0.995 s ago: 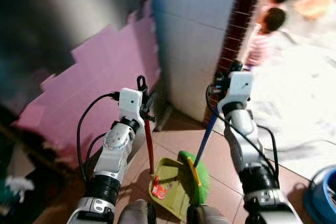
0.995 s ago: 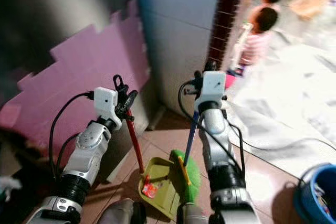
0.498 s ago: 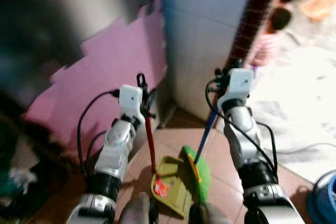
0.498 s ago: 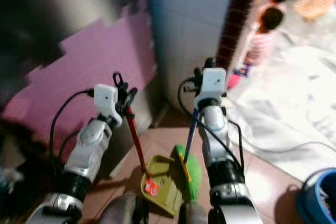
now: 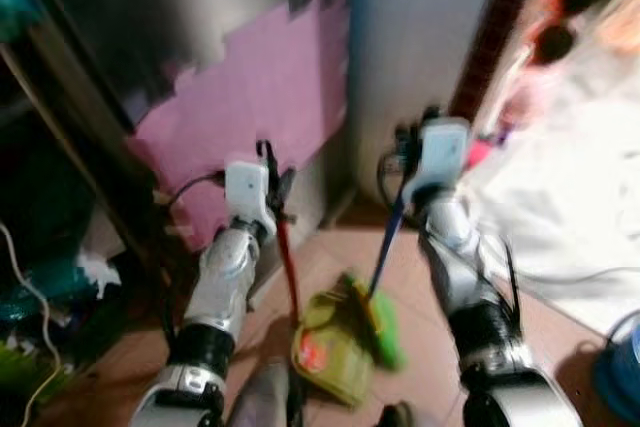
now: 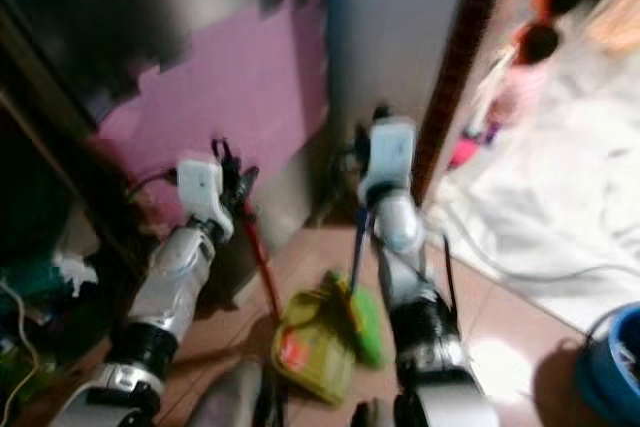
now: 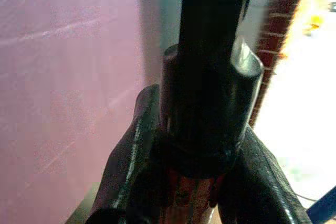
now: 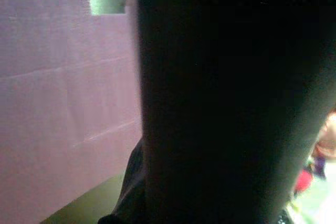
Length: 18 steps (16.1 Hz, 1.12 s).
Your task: Sweep floor
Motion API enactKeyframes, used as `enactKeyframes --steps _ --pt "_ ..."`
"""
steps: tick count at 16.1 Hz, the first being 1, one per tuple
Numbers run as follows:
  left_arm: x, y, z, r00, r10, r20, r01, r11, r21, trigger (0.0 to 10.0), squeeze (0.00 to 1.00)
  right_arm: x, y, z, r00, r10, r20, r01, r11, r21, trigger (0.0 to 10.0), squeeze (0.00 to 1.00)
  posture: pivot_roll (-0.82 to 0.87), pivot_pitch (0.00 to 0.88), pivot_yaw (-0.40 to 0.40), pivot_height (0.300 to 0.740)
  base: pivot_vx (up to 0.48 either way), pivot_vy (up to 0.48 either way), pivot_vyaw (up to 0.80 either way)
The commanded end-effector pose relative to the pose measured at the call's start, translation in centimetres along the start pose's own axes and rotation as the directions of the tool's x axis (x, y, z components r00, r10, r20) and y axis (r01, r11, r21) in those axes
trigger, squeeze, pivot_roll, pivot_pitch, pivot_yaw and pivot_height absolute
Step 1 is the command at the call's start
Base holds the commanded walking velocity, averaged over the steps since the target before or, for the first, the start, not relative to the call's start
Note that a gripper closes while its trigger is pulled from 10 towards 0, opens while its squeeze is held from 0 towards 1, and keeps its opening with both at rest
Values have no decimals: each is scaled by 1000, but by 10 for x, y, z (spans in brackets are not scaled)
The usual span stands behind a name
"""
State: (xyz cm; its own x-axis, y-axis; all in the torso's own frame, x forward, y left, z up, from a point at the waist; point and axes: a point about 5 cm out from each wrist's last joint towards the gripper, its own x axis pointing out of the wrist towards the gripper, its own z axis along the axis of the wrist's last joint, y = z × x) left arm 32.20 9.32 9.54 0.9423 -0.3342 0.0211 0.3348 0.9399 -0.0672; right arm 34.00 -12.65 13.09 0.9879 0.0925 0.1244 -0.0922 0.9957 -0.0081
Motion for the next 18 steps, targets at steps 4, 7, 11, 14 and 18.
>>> enactKeyframes --steps 4,7,11,14,18 --pt "6 -4 16 997 -17 72 18 1000 -10 10000 0 1 -1 2 1000 -8 3 8 1000 14 10000 0 -101 0 65 740 -212 0 0" --pt "5 -4 12 999 -4 51 5 1000 -28 10000 0 -3 -7 -5 999 -34 -20 34 999 12 10000 0 -105 0 75 740 0 0 0" --pt "7 -4 13 999 -10 48 12 999 -35 10000 0 -5 -8 -8 998 -52 -34 53 998 27 10000 0 -110 0 82 740 0 146 -400" --pt "7 -5 13 999 -10 49 12 999 -45 10000 0 -5 -8 -8 998 -48 -35 49 999 22 10000 0 -109 0 80 740 0 409 -800" --pt "7 -4 12 999 -2 45 5 999 -50 10000 0 -3 -8 -5 998 -45 -32 45 999 18 10000 0 -109 0 71 740 0 432 -691"
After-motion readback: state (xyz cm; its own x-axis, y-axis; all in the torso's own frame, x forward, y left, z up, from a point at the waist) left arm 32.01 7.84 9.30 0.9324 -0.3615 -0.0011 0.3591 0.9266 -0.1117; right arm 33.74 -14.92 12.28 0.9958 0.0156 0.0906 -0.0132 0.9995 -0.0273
